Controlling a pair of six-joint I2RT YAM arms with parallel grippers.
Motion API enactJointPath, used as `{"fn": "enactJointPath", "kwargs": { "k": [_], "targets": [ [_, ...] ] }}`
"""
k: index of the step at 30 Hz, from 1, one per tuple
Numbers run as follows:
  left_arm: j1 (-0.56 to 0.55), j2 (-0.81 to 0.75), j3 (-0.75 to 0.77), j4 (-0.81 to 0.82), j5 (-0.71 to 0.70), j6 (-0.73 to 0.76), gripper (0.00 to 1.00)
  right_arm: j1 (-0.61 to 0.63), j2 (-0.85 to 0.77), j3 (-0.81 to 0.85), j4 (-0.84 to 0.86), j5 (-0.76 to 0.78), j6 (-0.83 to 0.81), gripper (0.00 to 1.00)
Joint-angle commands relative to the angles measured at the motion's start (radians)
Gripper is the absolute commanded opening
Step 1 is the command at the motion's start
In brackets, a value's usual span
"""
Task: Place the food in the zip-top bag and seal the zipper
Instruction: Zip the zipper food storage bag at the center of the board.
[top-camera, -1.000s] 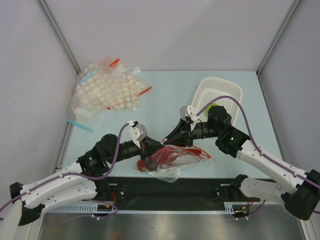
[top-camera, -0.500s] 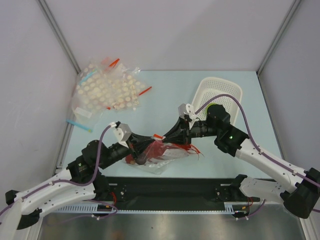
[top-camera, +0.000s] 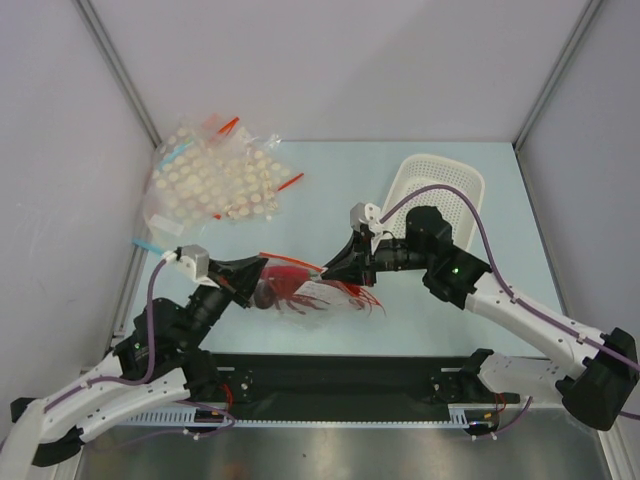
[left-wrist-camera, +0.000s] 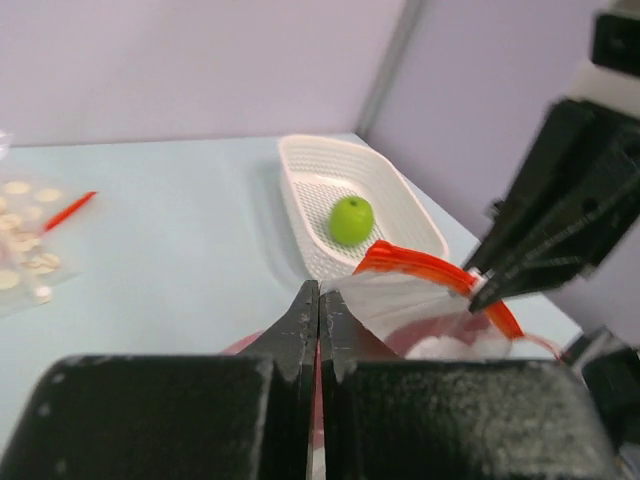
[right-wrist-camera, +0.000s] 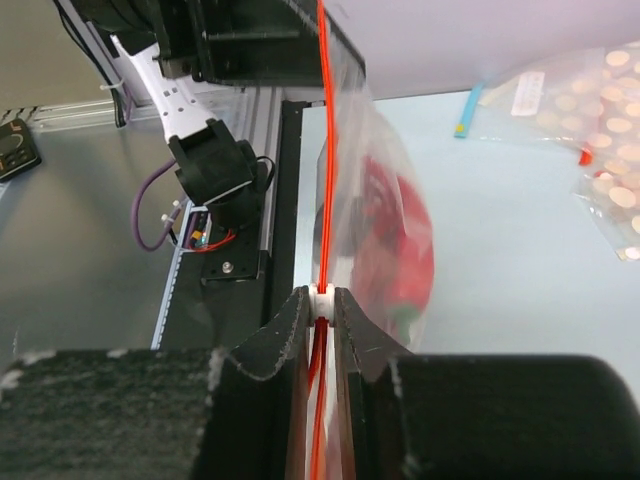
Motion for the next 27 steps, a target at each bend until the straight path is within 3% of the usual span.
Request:
{"fn": "enactJointPath", "kwargs": {
  "k": [1, 2, 5, 9, 27],
  "targets": [
    [0.009, -0.019, 0.018, -0.007, -0.331, -0.071, 0.00, -0.001, 0.005, 0.053, -0.049, 0.021, -0.008, 0.00],
    [0.007, -0.017, 0.028, -0.063, -0.437, -0.090, 0.00, -0.003, 0.007, 0.057, -0.050, 0.029, -0.006, 0.00],
    [0.007, -0.020, 0.050, -0.154, -0.568, -0.156, 0.00, -0.001, 0.014, 0.068, -0.088, 0.052, -0.006, 0.00],
    [0.007, -0.023, 0.062, -0.223, -0.667, -0.219, 0.00, -0.001, 0.028, 0.083, -0.111, 0.069, -0.006, 0.00],
    [-0.010, -0.048, 0.137, -0.558, -0.909, -0.522, 0.00, 0.001, 0.077, 0.136, -0.222, 0.121, -0.029, 0.00]
  ]
}}
